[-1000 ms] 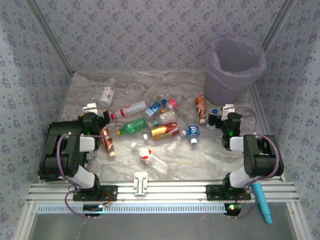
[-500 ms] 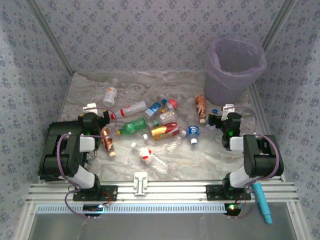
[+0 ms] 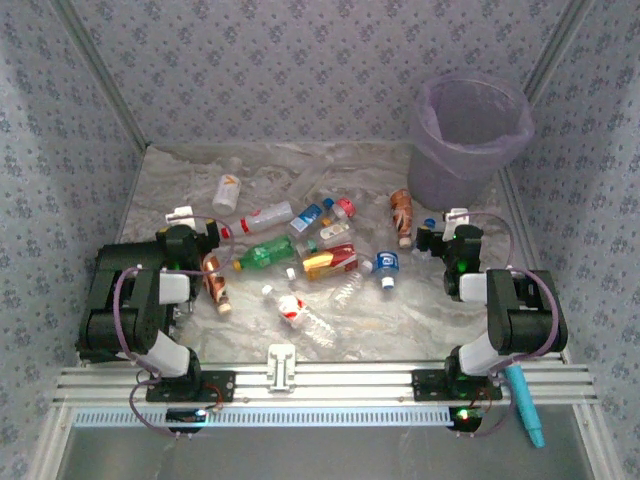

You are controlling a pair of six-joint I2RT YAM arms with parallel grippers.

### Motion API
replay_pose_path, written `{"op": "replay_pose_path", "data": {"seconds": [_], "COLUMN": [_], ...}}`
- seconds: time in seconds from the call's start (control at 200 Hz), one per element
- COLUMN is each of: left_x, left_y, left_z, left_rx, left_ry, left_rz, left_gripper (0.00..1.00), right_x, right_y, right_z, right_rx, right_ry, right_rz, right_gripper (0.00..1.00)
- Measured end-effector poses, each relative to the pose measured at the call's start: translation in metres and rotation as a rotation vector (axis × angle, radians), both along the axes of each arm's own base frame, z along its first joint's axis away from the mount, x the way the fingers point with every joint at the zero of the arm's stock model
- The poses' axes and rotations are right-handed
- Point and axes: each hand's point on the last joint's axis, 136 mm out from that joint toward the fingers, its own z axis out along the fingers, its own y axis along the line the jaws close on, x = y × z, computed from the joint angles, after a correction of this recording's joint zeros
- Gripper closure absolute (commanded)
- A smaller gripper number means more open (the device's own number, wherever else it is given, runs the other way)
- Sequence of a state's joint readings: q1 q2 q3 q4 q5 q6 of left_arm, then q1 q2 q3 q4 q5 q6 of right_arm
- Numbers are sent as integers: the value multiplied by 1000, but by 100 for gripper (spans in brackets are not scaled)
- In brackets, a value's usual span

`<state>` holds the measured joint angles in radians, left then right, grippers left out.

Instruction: Put the plastic bottles in the bin

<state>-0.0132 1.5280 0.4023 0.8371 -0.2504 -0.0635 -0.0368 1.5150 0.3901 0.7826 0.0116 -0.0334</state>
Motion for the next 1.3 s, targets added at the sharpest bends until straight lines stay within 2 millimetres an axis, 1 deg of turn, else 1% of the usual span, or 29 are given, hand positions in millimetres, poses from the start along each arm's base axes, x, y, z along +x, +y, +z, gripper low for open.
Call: {"op": "replay_pose_path", "data": {"seconds": [0.135, 0.205, 0.25, 0.28, 0.31, 0.35, 0.445, 0.45, 0.545, 0.6, 0.67, 0.73, 0.8, 0.84, 0.974, 1.054, 1.094, 1.149, 1.239, 1.299], "left_x": [1, 0, -1, 0, 2, 5, 17, 19, 36, 46, 61, 73, 85, 91, 107, 107, 107, 111, 120, 122], "left_y": [-4, -6, -8, -10, -13, -19, -28, -29, -32, -35, -42, -49, -58, -62, -72, -73, -74, -75, -74, -73], "left_z": [-2, -6, -4, 3, 13, 32, 86, 92, 140, 159, 166, 161, 142, 127, 68, 38, 26, 14, -2, -13], "left_rx": [-9, -11, -3, 3, 8, 11, 6, 5, -7, -13, -22, -30, -43, -51, -86, -107, -121, -138, -156, -164], "left_ry": [7, 45, 79, 85, 82, 61, -2, -7, -39, -26, 20, 81, 175, 231, 426, 514, 552, 587, 624, 644], "left_rz": [-27, -38, -44, -45, -50, -57, -69, -70, -74, -87, -118, -152, -196, -218, -274, -283, -289, -296, -301, -298], "left_gripper": [0, 0, 0, 0, 0, 0, 0, 0, 0, 0, 0, 0, 0, 0, 0, 0, 0, 0, 0, 2], "right_x": [0, -1, 0, 1, 2, 3, 0, -1, -10, -20, -35, -48, -63, -72, -101, -116, -124, -131, -137, -140], "right_y": [0, 0, 0, 0, 0, 0, 5, 5, 13, 18, 23, 28, 36, 42, 67, 77, 81, 84, 89, 91], "right_z": [0, 2, 9, 17, 28, 44, 79, 81, 111, 125, 138, 144, 145, 143, 130, 123, 120, 118, 118, 118], "right_rx": [1, 1, 2, 3, 4, 9, 15, 14, 42, 69, 108, 142, 177, 198, 252, 272, 279, 287, 302, 309], "right_ry": [2, 23, 29, 27, 17, 1, -17, -14, 4, 31, 73, 115, 180, 226, 378, 445, 472, 497, 514, 520], "right_rz": [0, -1, -1, -1, -2, -6, -15, -17, -23, -23, -13, 3, 30, 55, 144, 179, 193, 207, 227, 237], "right_gripper": [0, 0, 0, 0, 0, 1, 0, 0, 0, 0, 0, 0, 0, 0, 0, 0, 0, 0, 0, 0]}}
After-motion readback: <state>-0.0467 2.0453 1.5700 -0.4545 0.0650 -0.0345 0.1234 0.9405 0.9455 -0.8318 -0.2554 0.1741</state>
